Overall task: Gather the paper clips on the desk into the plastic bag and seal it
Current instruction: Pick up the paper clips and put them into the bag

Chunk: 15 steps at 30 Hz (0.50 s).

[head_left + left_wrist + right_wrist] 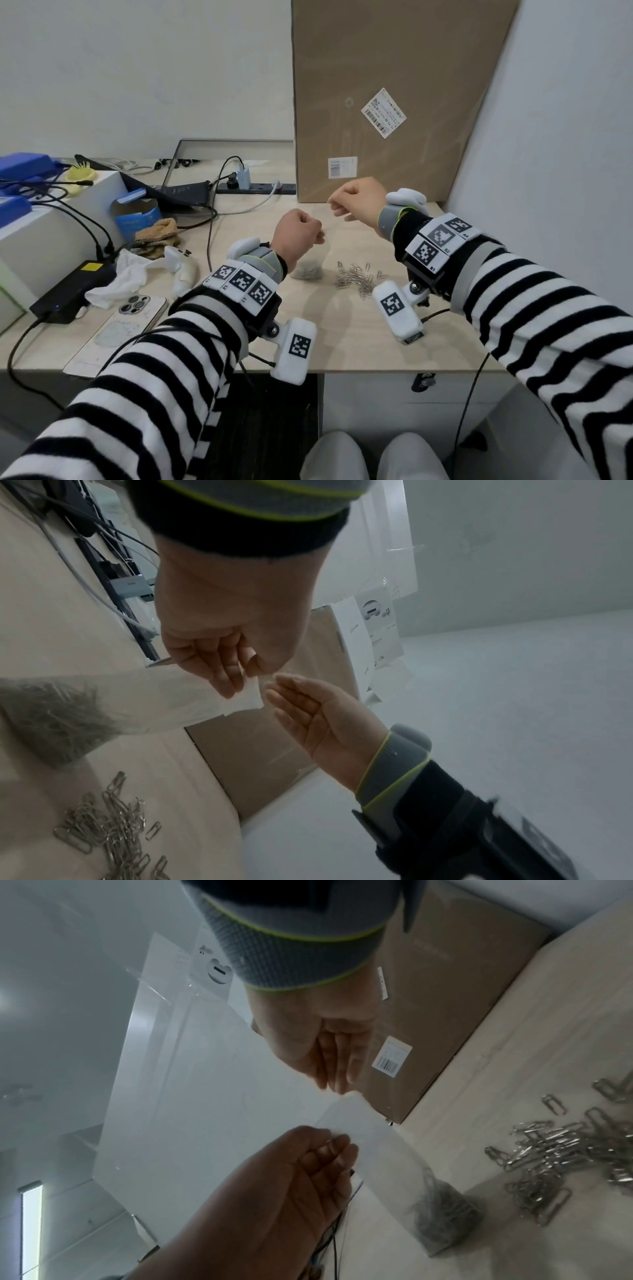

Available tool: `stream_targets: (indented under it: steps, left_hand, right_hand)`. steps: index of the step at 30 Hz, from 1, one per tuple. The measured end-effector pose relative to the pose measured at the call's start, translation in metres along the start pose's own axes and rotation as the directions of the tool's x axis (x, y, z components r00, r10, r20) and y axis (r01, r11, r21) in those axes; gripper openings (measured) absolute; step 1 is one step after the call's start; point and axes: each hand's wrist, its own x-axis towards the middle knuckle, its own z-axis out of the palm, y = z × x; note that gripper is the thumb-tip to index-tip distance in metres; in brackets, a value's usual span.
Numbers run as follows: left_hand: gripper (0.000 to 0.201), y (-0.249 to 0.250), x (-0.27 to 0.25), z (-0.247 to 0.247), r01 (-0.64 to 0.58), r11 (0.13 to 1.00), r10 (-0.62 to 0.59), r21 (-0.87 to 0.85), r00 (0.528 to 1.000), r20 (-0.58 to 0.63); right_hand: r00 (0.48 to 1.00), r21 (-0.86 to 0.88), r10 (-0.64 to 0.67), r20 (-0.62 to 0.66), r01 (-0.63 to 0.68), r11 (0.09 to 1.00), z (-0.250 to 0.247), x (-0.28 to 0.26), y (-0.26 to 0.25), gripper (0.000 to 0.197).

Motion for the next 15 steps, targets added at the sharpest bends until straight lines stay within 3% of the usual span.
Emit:
stream_targets:
  steps: [3,5,8,11,15]
  left_hand:
    - [0.006,0.002,0.007,-0.009,-0.021,1.0,0.023,0.013,0.992,-0.121]
    - [0.005,0.005,0.01,-0.017,-0.048,0.998,0.053,0.032,0.982,-0.179]
    - [0.008,0.012,0.014,-0.026,-0.082,0.993,0.096,0.081,0.976,-0.193]
    - [0.013,0.013,0.014,-0.03,-0.093,0.978,0.124,0.188,0.979,-0.159]
    - [0.016,0.005,0.012,-0.027,-0.084,0.957,0.119,0.277,0.986,-0.114]
  right_hand:
    - [0.993,0.022,-0.028,-0.113,0.03,0.999,-0.01,-0.002,0.008,0.023]
    - [0.993,0.007,0.005,-0.119,-0.004,1.0,-0.016,-0.004,0.019,0.023]
    - [0.994,-0.19,0.108,-0.011,-0.108,0.976,-0.021,-0.004,0.044,0.022]
    - [0.966,-0.459,0.221,0.131,-0.138,0.878,-0.019,-0.006,0.068,0.022]
    - [0.912,-0.638,0.336,0.233,-0.117,0.761,-0.008,-0.012,0.095,0.057]
